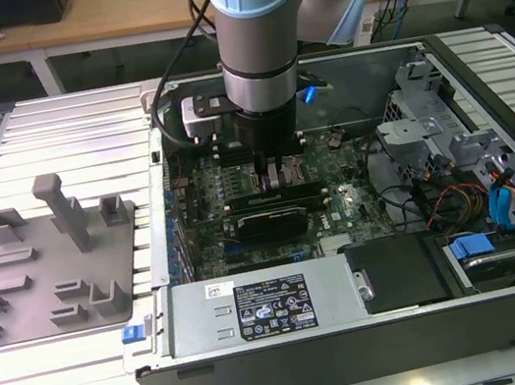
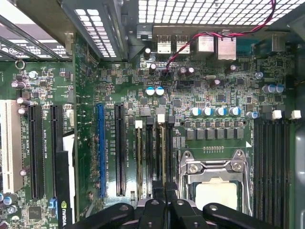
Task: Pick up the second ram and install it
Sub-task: 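Insert the second ram into the second slot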
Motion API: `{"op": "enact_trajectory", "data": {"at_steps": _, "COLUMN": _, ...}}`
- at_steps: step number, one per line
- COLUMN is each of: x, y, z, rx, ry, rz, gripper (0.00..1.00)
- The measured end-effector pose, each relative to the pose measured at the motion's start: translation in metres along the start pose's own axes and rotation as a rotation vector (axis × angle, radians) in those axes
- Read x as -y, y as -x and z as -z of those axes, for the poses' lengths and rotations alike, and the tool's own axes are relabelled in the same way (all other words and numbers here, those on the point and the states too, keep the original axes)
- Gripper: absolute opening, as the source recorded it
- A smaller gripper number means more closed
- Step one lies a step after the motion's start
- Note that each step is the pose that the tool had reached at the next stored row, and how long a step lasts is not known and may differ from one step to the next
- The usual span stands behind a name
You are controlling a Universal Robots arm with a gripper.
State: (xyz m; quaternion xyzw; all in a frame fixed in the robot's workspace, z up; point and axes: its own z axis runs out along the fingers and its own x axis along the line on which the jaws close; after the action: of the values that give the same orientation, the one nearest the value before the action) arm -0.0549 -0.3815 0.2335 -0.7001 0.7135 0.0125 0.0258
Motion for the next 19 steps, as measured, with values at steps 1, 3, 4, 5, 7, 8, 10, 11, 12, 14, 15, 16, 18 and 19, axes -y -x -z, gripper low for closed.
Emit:
{"op": "enact_trajectory", "data": {"at_steps": 1, "x": 0.0, "y": 0.0, "z": 0.0001, "rx": 0.0, "ry": 0.0002, "rz": 0.0, "gripper": 0.09}}
{"op": "enact_trajectory", "data": {"at_steps": 3, "x": 0.0, "y": 0.0, "z": 0.0008, "rx": -0.0001, "ry": 0.0001, "rz": 0.0, "gripper": 0.09}}
{"op": "enact_trajectory", "data": {"at_steps": 4, "x": 0.0, "y": 0.0001, "z": 0.0011, "rx": 0.0, "ry": 0.0001, "rz": -0.001, "gripper": 0.09}}
{"op": "enact_trajectory", "data": {"at_steps": 5, "x": 0.0, "y": 0.0001, "z": 0.0012, "rx": 0.0002, "ry": 0.0, "rz": -0.001, "gripper": 0.09}}
{"op": "enact_trajectory", "data": {"at_steps": 7, "x": 0.0, "y": 0.0001, "z": 0.0014, "rx": -0.0001, "ry": 0.0001, "rz": -0.001, "gripper": 0.09}}
{"op": "enact_trajectory", "data": {"at_steps": 8, "x": 0.0, "y": 0.0001, "z": 0.0014, "rx": -0.0001, "ry": 0.0001, "rz": -0.001, "gripper": 0.09}}
{"op": "enact_trajectory", "data": {"at_steps": 10, "x": 0.0, "y": 0.0001, "z": 0.0014, "rx": -0.0001, "ry": 0.0002, "rz": -0.001, "gripper": 0.09}}
{"op": "enact_trajectory", "data": {"at_steps": 11, "x": -0.0001, "y": 0.0001, "z": 0.0014, "rx": -0.0001, "ry": 0.0001, "rz": -0.001, "gripper": 0.09}}
{"op": "enact_trajectory", "data": {"at_steps": 12, "x": -0.0001, "y": 0.0001, "z": 0.0014, "rx": -0.0001, "ry": 0.0001, "rz": -0.001, "gripper": 0.09}}
{"op": "enact_trajectory", "data": {"at_steps": 14, "x": -0.0003, "y": 0.0001, "z": 0.0014, "rx": -0.0001, "ry": 0.0001, "rz": -0.001, "gripper": 0.09}}
{"op": "enact_trajectory", "data": {"at_steps": 15, "x": -0.0004, "y": 0.0, "z": 0.0014, "rx": -0.0002, "ry": 0.0001, "rz": -0.001, "gripper": 0.09}}
{"op": "enact_trajectory", "data": {"at_steps": 16, "x": -0.0005, "y": 0.0, "z": 0.0009, "rx": -0.0003, "ry": 0.0004, "rz": -0.001, "gripper": 0.09}}
{"op": "enact_trajectory", "data": {"at_steps": 18, "x": -0.0005, "y": 0.0, "z": 0.0007, "rx": -0.0002, "ry": 0.0003, "rz": -0.001, "gripper": 0.09}}
{"op": "enact_trajectory", "data": {"at_steps": 19, "x": -0.0005, "y": 0.0, "z": 0.0007, "rx": -0.0002, "ry": 0.0003, "rz": -0.001, "gripper": 0.09}}
